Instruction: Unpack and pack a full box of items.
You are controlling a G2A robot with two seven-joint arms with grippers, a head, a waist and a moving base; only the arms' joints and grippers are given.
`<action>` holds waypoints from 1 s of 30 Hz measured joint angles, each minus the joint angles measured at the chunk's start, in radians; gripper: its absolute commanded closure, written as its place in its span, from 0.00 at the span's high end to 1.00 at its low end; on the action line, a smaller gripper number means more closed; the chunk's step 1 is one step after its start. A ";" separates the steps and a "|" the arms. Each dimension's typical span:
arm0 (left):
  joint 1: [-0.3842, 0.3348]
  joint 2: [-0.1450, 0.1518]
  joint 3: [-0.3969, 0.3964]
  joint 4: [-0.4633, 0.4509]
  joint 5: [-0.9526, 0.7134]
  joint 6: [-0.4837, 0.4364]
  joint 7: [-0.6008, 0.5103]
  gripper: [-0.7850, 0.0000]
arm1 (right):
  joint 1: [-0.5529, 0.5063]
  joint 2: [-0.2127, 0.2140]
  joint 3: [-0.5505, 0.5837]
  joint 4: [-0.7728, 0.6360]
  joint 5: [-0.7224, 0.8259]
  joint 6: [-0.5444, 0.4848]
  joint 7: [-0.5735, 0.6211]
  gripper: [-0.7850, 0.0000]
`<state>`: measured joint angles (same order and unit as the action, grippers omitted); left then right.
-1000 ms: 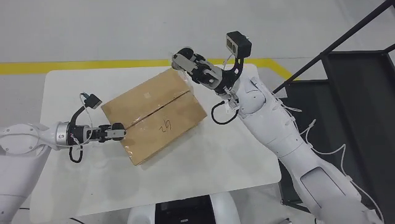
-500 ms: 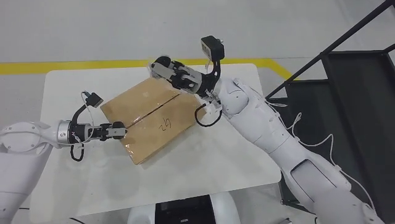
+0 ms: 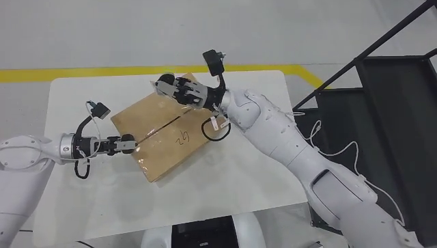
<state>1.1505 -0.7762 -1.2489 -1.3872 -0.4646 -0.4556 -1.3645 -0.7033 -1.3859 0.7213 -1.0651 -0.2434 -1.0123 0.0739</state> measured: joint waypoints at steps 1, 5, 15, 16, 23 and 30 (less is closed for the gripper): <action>0.003 0.001 -0.004 -0.001 -0.001 0.001 -0.001 1.00 | 0.004 -0.005 -0.004 0.010 -0.007 0.000 -0.008 0.00; 0.014 0.006 -0.022 -0.005 -0.003 0.005 -0.005 1.00 | 0.019 -0.025 -0.023 0.033 -0.035 0.000 -0.048 0.00; 0.029 0.010 -0.037 -0.013 -0.004 0.007 -0.007 1.00 | 0.045 -0.062 -0.081 0.057 -0.053 0.000 -0.093 0.00; 0.030 0.010 -0.037 -0.012 -0.003 0.007 -0.007 1.00 | 0.048 -0.064 -0.088 0.057 -0.052 0.000 -0.092 0.00; 0.034 0.008 -0.040 -0.007 -0.007 0.005 -0.002 1.00 | 0.063 -0.083 -0.153 0.074 0.015 0.000 -0.041 0.00; 0.042 0.008 -0.047 -0.002 -0.008 0.005 0.002 1.00 | 0.075 -0.096 -0.192 0.119 0.079 0.000 0.028 0.00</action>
<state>1.1921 -0.7677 -1.2961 -1.3897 -0.4722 -0.4511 -1.3627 -0.6279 -1.4823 0.5289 -0.9463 -0.1645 -1.0123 0.1021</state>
